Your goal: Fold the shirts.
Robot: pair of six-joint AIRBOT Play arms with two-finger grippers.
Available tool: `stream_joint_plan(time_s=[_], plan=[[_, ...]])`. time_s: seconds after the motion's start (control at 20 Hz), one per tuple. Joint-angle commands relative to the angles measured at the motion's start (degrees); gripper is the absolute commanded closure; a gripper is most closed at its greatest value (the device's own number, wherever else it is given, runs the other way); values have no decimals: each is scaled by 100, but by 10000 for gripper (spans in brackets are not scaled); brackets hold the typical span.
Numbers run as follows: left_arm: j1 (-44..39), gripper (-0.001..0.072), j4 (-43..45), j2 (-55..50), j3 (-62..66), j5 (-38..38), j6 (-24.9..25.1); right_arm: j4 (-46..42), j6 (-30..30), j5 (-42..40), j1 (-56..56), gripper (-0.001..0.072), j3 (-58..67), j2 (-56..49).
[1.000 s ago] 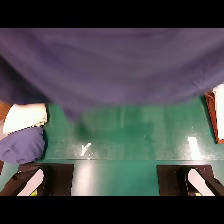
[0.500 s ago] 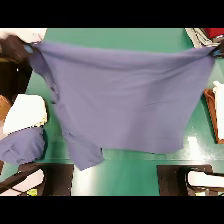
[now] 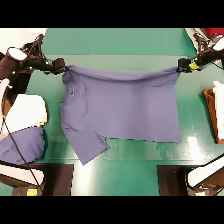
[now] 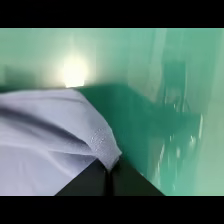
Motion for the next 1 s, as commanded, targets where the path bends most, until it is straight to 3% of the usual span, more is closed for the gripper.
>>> stream_joint_plan(time_s=[0.0,0.05,0.1,0.25,0.35,0.5,0.75,0.95], plan=[[-37,164,35,-348,378,184,-48,273,90,-557,7,336,131,-151],[7,137,37,-313,404,-17,-50,269,90,-468,-11,253,232,-151],[90,228,57,-299,483,-358,-50,267,90,-240,-61,255,389,-151],[533,225,72,-190,671,-1679,-208,278,-57,649,-286,265,483,103],[767,226,424,120,496,-2288,-341,275,-291,940,-428,329,-186,658],[785,226,1222,1191,-817,-2249,-474,282,-529,944,-581,335,-1657,1714],[785,225,1117,3012,-3954,-2048,-474,612,-970,922,-634,333,-3681,3014],[782,224,767,3858,-5556,-1818,-474,728,-1062,874,-643,323,-4542,3744]])
